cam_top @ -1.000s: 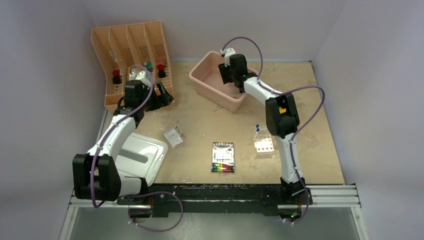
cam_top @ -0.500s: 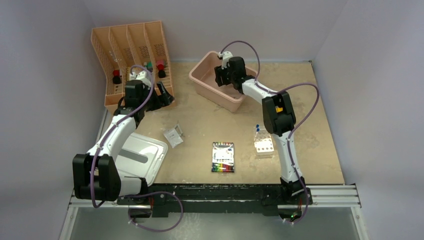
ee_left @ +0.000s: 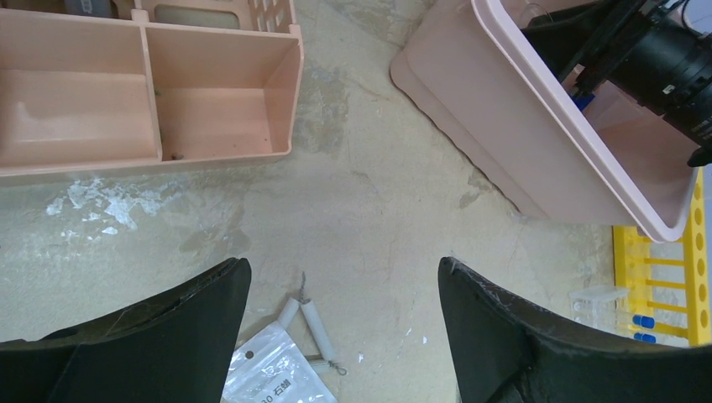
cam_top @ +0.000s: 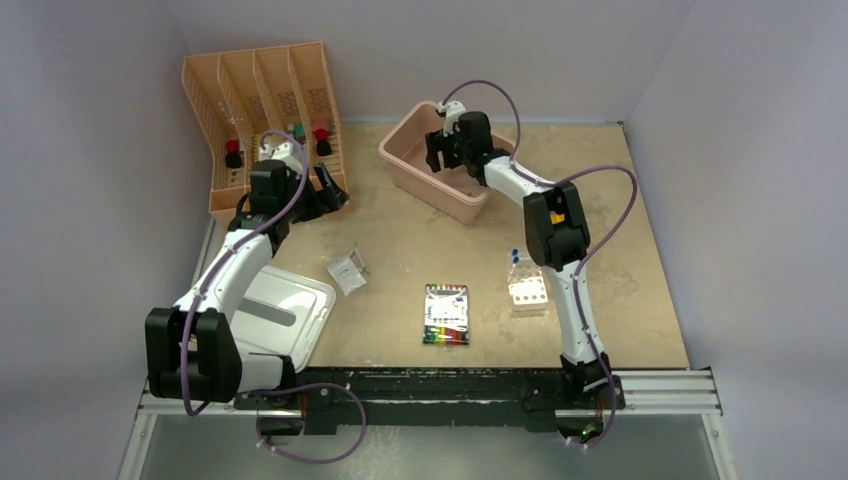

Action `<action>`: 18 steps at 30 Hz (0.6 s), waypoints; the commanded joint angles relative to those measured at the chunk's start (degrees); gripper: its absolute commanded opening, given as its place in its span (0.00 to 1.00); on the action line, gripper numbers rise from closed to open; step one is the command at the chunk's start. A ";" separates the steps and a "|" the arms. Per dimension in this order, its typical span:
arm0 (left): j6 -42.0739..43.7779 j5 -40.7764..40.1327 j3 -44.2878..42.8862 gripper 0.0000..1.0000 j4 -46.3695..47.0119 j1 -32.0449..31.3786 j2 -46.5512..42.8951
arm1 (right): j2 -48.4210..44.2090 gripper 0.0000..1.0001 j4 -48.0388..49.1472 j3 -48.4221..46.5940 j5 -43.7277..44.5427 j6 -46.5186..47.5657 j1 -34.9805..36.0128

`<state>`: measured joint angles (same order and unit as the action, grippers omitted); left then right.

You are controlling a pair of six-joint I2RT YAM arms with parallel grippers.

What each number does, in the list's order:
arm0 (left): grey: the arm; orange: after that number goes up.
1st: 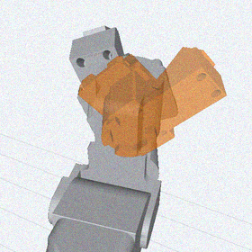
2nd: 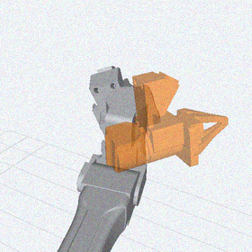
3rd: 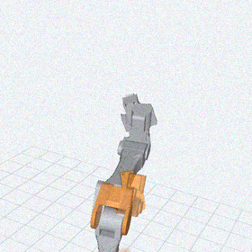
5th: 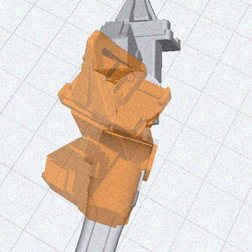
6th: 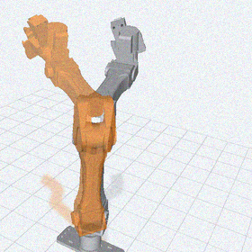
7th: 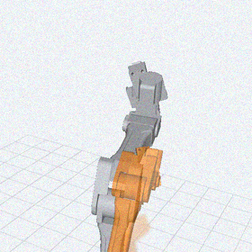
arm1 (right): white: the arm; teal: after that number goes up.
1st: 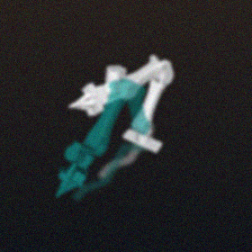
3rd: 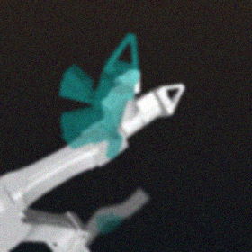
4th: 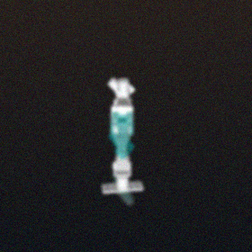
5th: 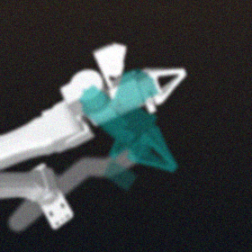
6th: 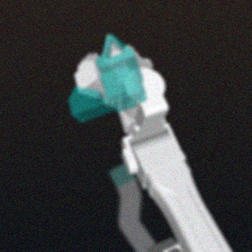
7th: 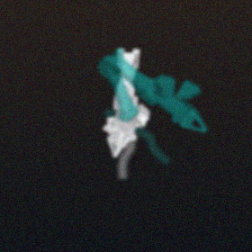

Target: Organize the chemistry lab equipment

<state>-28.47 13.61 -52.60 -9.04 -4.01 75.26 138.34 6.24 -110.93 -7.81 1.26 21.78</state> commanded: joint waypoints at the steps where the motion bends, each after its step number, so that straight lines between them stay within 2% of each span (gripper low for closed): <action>1: -0.97 -1.88 -1.64 0.82 1.47 -0.38 -0.54 | -6.28 0.79 -0.92 -5.34 -4.08 -3.70 -0.51; 8: -1.18 -5.30 -2.06 0.83 -1.40 -0.39 -0.25 | -11.38 0.82 -3.95 -7.14 -4.52 -5.95 -0.51; 18: -6.41 -15.94 0.55 0.79 -4.85 -0.38 0.41 | -22.06 0.79 -3.85 2.19 -10.07 -7.16 2.26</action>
<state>-31.55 3.36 -52.58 -13.17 -4.21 75.50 120.95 2.20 -112.09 -14.50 -4.82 21.82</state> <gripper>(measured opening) 0.800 0.797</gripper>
